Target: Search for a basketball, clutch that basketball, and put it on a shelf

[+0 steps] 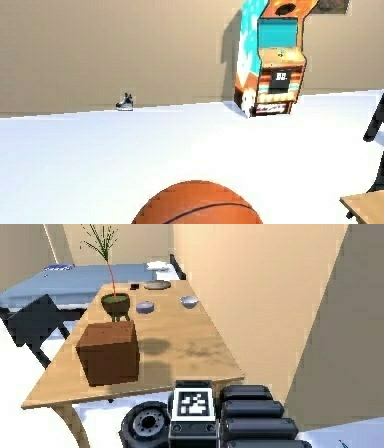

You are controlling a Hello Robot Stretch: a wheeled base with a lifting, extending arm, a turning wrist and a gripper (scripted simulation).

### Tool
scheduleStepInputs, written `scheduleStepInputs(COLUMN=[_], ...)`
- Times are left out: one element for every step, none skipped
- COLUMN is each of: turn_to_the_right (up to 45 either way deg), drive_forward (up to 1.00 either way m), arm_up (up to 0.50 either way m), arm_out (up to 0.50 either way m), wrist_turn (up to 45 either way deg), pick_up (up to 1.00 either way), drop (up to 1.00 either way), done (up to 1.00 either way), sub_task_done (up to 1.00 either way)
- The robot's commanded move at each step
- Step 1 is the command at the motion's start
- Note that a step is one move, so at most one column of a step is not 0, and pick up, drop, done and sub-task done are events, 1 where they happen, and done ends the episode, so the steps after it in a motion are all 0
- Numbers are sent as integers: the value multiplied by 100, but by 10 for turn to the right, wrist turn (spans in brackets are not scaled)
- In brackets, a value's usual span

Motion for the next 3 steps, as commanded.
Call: scheduleStepInputs(turn_to_the_right=[-450, -450, -360], drive_forward=[0, 0, 0], arm_up=[0, 0, 0], arm_out=[0, 0, 0], wrist_turn=[0, 0, 0], pick_up=[0, 0, 0], drop=[0, 0, 0], done=[0, 0, 0], sub_task_done=[0, 0, 0])
